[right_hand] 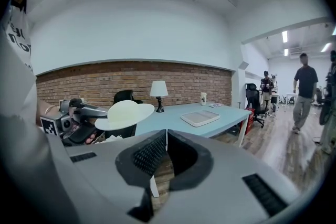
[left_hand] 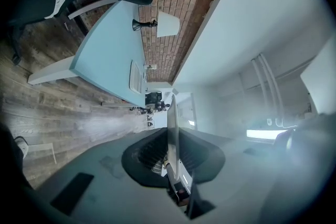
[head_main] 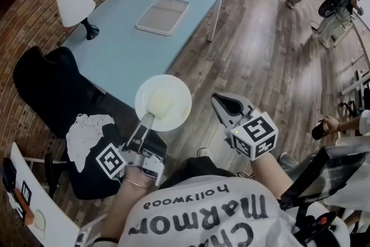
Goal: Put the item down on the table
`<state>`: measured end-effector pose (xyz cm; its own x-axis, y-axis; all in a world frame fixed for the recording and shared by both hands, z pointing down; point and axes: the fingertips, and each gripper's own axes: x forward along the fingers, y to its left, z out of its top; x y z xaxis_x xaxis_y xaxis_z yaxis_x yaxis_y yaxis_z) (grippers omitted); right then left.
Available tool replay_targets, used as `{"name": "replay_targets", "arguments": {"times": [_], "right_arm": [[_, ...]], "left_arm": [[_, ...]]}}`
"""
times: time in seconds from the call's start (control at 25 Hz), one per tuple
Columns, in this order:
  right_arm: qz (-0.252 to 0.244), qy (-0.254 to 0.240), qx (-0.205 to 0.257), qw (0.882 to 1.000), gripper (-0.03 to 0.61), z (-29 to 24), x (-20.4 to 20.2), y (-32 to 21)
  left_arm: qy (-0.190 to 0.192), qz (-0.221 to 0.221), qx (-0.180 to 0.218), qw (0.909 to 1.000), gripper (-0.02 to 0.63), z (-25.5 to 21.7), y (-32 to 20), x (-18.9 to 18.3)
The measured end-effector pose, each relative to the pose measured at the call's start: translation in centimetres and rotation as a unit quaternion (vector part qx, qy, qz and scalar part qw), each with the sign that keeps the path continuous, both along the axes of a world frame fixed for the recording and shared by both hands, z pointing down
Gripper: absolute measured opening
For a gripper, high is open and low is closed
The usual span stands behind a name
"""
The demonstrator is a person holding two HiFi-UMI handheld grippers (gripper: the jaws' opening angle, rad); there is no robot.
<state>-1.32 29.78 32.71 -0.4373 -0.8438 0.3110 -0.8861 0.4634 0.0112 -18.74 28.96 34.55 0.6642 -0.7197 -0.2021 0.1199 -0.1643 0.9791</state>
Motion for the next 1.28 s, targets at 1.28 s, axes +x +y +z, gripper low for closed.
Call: {"name": "replay_targets", "arguments": {"times": [1.28], "right_arm": [[-0.070, 0.000, -0.040, 0.997, 0.011, 2.7, 8.7, -15.1]], "left_arm": [[-0.003, -0.060, -0.032, 0.9977, 0.038, 1.2, -13.6, 9.5]]}}
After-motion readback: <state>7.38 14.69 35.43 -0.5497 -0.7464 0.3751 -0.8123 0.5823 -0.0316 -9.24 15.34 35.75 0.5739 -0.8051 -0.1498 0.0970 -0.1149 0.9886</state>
